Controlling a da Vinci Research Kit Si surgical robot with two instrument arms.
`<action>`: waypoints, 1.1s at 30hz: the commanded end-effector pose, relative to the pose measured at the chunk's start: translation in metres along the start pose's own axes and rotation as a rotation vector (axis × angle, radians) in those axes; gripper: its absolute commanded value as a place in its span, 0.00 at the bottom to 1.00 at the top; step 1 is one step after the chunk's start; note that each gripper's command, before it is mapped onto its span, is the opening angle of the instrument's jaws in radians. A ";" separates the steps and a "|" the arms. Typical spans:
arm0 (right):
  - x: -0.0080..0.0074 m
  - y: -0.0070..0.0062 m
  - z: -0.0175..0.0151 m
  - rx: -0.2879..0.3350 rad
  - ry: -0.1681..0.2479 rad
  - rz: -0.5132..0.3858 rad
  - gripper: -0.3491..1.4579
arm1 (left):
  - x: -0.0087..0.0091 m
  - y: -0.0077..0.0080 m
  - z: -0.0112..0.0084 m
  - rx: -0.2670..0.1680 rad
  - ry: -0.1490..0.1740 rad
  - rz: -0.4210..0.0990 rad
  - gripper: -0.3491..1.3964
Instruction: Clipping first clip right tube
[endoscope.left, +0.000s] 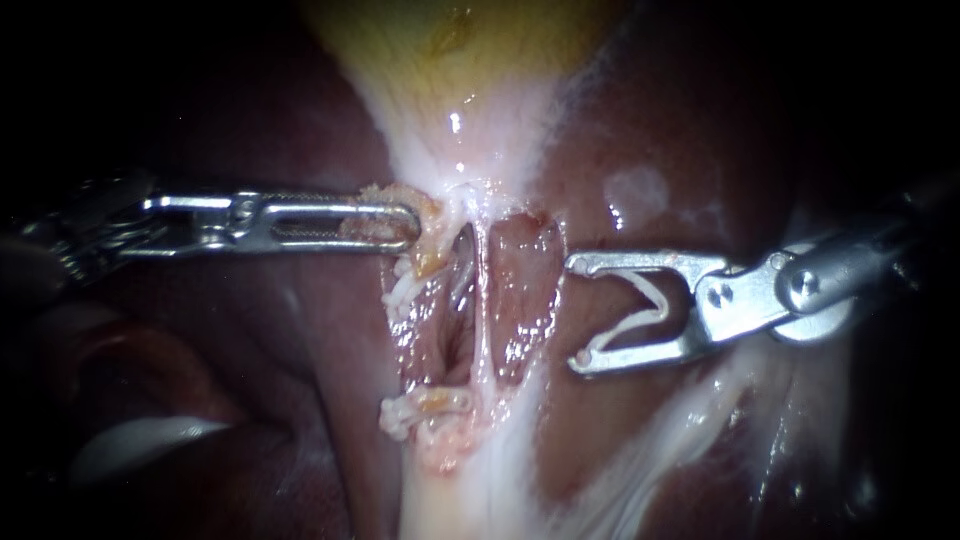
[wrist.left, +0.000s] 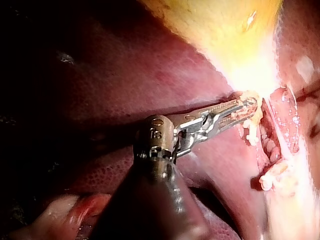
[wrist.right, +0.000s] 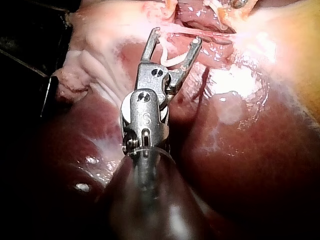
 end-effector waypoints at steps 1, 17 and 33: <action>0.0000 0.0000 0.0001 0.000 0.000 0.000 0.47 | 0.0000 0.0000 0.0000 0.001 0.000 0.000 0.00; 0.0000 0.0000 0.0002 0.001 -0.003 0.000 0.47 | -0.0034 -0.0040 -0.0051 0.017 -0.003 -0.026 0.00; -0.0018 -0.0006 0.0034 -0.010 0.003 0.147 0.47 | -0.0047 -0.0060 -0.0071 0.020 -0.021 -0.024 0.00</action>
